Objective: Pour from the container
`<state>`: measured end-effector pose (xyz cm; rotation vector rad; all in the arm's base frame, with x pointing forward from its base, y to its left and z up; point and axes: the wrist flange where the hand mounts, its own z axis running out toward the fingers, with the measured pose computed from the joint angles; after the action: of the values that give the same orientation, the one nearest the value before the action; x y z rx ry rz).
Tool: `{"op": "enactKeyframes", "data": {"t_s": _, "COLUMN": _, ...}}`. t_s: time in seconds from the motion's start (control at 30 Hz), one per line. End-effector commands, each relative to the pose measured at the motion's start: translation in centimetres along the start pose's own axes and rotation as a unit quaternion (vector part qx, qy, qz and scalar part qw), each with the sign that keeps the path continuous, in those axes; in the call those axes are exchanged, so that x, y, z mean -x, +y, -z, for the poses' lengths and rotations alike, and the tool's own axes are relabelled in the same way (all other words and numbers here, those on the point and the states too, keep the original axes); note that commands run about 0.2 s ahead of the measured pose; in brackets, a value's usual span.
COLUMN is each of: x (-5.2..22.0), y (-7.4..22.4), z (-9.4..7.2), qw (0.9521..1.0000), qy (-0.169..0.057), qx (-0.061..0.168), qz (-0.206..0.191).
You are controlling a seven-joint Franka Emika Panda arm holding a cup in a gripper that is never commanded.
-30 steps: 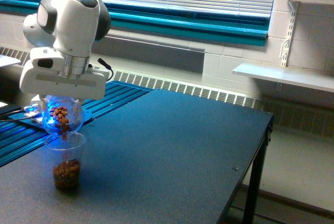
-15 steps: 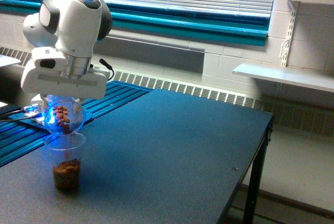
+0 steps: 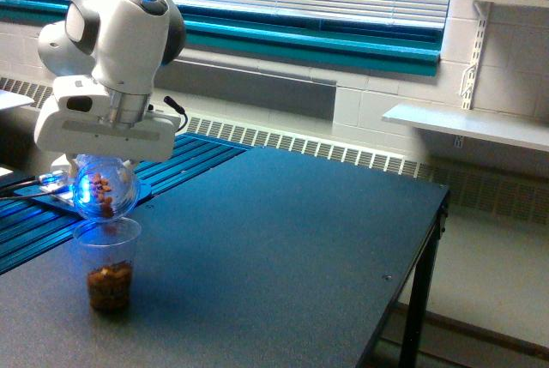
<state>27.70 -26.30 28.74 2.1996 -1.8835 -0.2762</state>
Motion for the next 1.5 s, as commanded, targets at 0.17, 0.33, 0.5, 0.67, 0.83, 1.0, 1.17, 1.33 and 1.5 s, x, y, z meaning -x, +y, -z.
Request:
{"op": "enactKeyframes", "data": {"t_s": 0.17, "x": 0.18, "y": 0.01, "z": -0.04, "qw": 0.9998, "qy": -0.004, "qx": 0.010, "qz": 0.015}}
{"op": "enactKeyframes", "data": {"t_s": 0.33, "x": 0.42, "y": -0.03, "z": -0.12, "qw": 0.9996, "qy": -0.007, "qx": 0.015, "qz": 0.022}}
{"op": "enactKeyframes", "data": {"t_s": 0.5, "x": 0.59, "y": -0.09, "z": -0.10, "qw": 0.9995, "qy": -0.008, "qx": 0.018, "qz": 0.025}}
{"op": "enactKeyframes", "data": {"t_s": 0.67, "x": 0.77, "y": 0.02, "z": -0.38, "qw": 0.9992, "qy": -0.011, "qx": 0.026, "qz": 0.029}}
{"op": "enactKeyframes", "data": {"t_s": 0.83, "x": 0.77, "y": -0.05, "z": -0.26, "qw": 0.9992, "qy": -0.012, "qx": 0.026, "qz": 0.029}}
{"op": "enactKeyframes", "data": {"t_s": 1.0, "x": 0.84, "y": -0.12, "z": -0.25, "qw": 0.9991, "qy": -0.014, "qx": 0.025, "qz": 0.030}}
{"op": "enactKeyframes", "data": {"t_s": 1.17, "x": 0.88, "y": -0.13, "z": -0.26, "qw": 0.9991, "qy": -0.016, "qx": 0.025, "qz": 0.031}}
{"op": "enactKeyframes", "data": {"t_s": 1.33, "x": 0.91, "y": -0.17, "z": -0.06, "qw": 0.9992, "qy": -0.017, "qx": 0.019, "qz": 0.030}}
{"op": "enactKeyframes", "data": {"t_s": 1.5, "x": 0.85, "y": -0.10, "z": 0.40, "qw": 0.9994, "qy": -0.017, "qx": 0.012, "qz": 0.029}}
